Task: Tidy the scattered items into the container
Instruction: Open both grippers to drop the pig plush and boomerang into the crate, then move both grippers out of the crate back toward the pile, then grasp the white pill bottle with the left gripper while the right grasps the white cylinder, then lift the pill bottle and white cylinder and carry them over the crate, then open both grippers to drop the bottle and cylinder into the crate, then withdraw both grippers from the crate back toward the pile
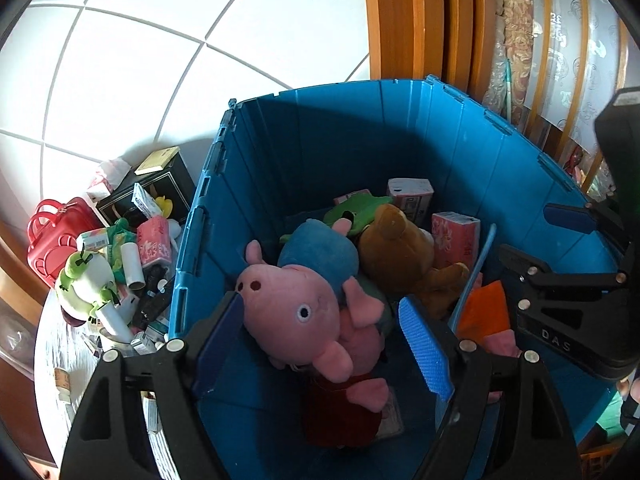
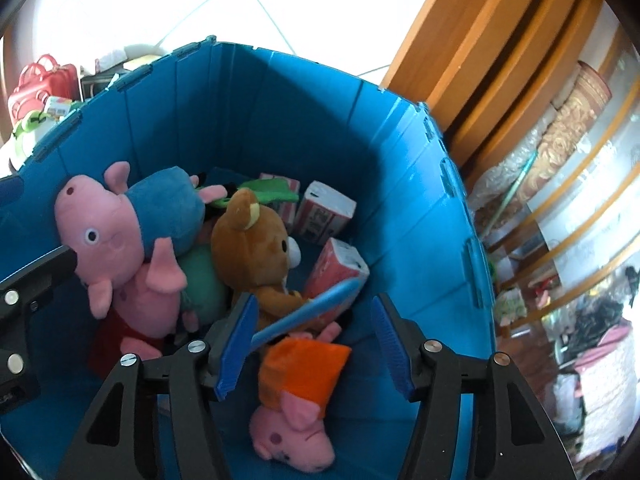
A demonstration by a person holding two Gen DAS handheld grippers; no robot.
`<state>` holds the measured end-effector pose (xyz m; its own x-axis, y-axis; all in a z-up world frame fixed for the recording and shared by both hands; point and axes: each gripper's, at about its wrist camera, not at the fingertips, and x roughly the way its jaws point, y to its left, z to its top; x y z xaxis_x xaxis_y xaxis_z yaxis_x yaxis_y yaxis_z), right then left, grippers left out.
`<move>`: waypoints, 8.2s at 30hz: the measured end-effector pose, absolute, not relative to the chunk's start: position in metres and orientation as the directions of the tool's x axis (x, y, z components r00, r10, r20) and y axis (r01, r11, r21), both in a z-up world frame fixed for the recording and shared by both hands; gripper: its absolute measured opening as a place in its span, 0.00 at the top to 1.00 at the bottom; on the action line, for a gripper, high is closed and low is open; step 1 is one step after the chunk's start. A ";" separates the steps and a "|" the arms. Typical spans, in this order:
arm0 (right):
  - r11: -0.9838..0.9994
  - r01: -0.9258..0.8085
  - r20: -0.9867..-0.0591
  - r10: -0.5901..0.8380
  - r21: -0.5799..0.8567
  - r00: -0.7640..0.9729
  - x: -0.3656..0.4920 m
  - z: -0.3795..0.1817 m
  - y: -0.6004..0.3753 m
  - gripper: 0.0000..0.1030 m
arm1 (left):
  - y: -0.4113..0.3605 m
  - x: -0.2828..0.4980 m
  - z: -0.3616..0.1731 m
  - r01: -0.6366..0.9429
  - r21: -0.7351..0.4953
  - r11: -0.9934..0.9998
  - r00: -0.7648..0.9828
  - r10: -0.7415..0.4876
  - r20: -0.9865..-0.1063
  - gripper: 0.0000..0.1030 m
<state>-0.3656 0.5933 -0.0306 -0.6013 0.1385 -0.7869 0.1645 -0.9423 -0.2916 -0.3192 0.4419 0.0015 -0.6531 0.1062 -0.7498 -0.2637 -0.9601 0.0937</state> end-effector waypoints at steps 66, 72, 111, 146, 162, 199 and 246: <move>-0.881 0.464 -0.802 -0.343 0.095 -0.488 -0.289 -0.148 0.067 0.33 | -0.189 -0.256 -0.140 0.307 0.108 -0.946 -0.532 -0.264 -0.805 0.17; -0.898 0.426 -0.883 -0.287 0.114 -0.370 -0.289 -0.212 0.026 0.38 | -0.254 -0.281 -0.194 0.320 0.118 -0.940 -0.473 -0.267 -0.840 0.17; -0.923 0.382 -0.964 -0.148 0.055 -0.219 -0.281 -0.305 -0.028 0.54 | -0.250 -0.298 -0.263 0.264 -0.004 -0.965 -0.407 -0.108 -0.907 0.57; -0.923 0.381 -0.679 -0.248 -0.050 -0.691 -0.250 -0.094 0.065 0.56 | -0.091 -0.260 -0.121 0.038 -0.002 -0.999 -0.721 -0.026 -0.692 0.57; -0.977 0.168 -0.460 -0.091 -0.130 -0.883 -0.270 0.039 0.281 0.56 | 0.123 -0.293 -0.017 -0.146 -0.028 -0.989 -0.845 0.139 -0.516 0.57; -0.965 0.173 -0.792 0.052 -0.197 -0.609 -0.374 -0.033 0.604 0.56 | 0.490 -0.346 -0.026 -0.396 0.028 -0.918 -0.425 0.157 -0.891 0.56; -0.971 0.238 -0.649 -0.160 -0.034 -0.744 -0.248 0.003 0.591 0.46 | 0.424 -0.227 0.018 -0.262 0.032 -0.964 -0.717 0.172 -0.675 0.23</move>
<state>-0.2478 0.5912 0.0034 -0.7438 -0.1595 -0.6491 0.2377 -0.9708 -0.0338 -0.2271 0.4237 0.0179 -0.7174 0.1725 -0.6750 -0.2622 -0.9645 0.0322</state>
